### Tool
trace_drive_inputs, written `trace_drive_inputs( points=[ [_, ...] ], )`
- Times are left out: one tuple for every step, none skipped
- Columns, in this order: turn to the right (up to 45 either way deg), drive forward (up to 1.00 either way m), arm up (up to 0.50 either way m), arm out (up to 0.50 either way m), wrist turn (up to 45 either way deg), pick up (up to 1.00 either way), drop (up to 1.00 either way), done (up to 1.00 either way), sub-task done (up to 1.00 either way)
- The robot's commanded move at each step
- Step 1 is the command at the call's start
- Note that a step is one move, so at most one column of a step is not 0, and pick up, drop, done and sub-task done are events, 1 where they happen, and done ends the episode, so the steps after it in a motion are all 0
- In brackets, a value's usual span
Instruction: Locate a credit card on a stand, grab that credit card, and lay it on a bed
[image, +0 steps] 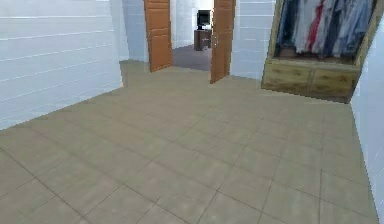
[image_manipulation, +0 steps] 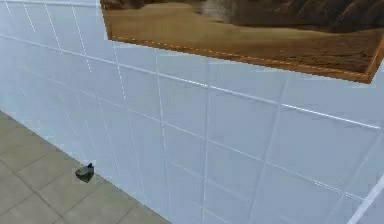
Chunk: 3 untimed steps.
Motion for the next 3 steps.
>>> trace_drive_inputs(
  points=[
    [0.0,1.0,0.0,0.0,0.0,0.0,0.0,0.0,0.0],
    [0.0,1.0,0.0,0.0,0.0,0.0,0.0,0.0,0.0],
    [0.0,1.0,0.0,0.0,0.0,0.0,0.0,0.0,0.0]
  ],
)
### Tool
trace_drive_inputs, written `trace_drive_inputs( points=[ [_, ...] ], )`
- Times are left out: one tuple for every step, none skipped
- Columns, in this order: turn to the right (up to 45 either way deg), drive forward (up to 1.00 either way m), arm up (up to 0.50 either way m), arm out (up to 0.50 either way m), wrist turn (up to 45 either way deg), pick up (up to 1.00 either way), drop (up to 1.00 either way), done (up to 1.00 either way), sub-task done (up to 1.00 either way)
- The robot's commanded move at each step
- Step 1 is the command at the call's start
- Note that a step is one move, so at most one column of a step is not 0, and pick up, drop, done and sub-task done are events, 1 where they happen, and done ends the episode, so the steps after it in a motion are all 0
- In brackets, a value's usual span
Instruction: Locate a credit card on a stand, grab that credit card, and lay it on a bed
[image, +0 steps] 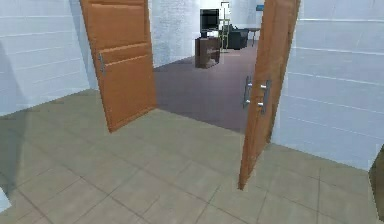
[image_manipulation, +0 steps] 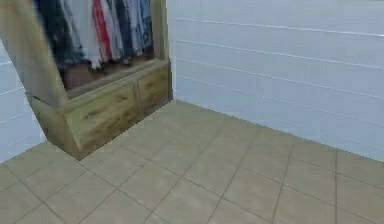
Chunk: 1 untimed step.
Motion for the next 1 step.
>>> trace_drive_inputs(
  points=[
    [0.0,1.0,0.0,0.0,0.0,0.0,0.0,0.0,0.0]
  ],
)
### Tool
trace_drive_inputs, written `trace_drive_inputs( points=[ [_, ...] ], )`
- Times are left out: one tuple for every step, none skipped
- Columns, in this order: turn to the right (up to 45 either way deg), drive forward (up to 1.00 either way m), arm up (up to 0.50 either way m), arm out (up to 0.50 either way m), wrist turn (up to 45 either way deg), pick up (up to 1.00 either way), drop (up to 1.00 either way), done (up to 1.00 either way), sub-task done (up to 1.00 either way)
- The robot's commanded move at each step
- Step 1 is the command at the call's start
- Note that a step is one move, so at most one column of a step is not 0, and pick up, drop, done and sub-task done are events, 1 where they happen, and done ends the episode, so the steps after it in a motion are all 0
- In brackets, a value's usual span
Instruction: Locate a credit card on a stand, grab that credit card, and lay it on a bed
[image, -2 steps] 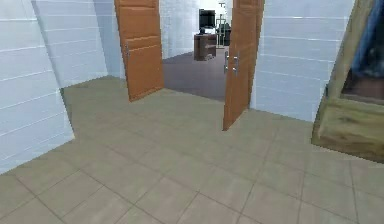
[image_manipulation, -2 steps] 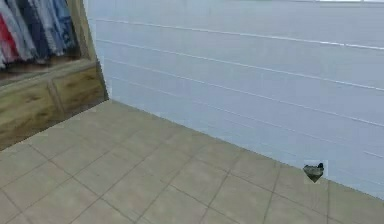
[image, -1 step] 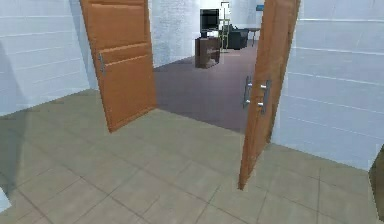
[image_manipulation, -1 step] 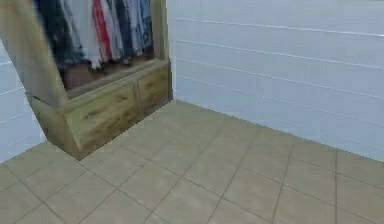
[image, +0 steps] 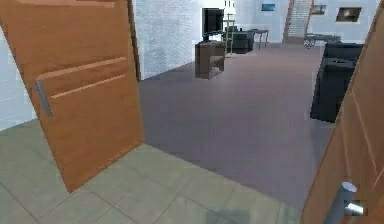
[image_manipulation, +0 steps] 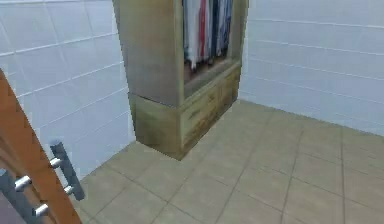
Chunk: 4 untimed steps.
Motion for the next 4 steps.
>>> trace_drive_inputs(
  points=[
    [0.0,0.4,0.0,0.0,0.0,0.0,0.0,0.0,0.0],
    [27.0,0.0,0.0,0.0,0.0,0.0,0.0,0.0,0.0],
    [0.0,1.0,0.0,0.0,0.0,0.0,0.0,0.0,0.0],
    [0.0,1.0,0.0,0.0,0.0,0.0,0.0,0.0,0.0]
  ],
)
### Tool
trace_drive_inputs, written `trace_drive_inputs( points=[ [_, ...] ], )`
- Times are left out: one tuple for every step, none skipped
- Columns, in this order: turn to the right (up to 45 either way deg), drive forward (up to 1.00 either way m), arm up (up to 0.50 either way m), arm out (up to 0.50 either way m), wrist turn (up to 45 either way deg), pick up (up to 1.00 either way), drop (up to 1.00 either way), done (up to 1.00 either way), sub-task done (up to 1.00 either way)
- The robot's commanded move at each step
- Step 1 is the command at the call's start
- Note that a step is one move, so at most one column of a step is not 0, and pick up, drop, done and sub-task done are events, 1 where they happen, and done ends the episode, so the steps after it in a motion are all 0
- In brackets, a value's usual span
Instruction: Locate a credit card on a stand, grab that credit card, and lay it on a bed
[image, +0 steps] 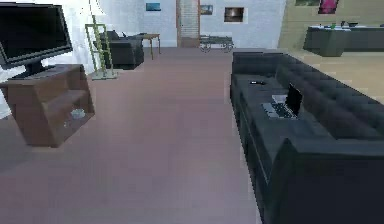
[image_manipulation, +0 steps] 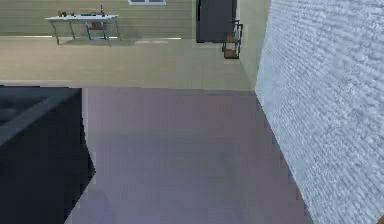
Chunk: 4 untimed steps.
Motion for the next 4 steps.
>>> trace_drive_inputs(
  points=[
    [0.0,1.0,0.0,0.0,0.0,0.0,0.0,0.0,0.0],
    [0.0,1.0,0.0,0.0,0.0,0.0,0.0,0.0,0.0],
    [0.0,1.0,0.0,0.0,0.0,0.0,0.0,0.0,0.0],
    [0.0,1.0,0.0,0.0,0.0,0.0,0.0,0.0,0.0]
  ],
)
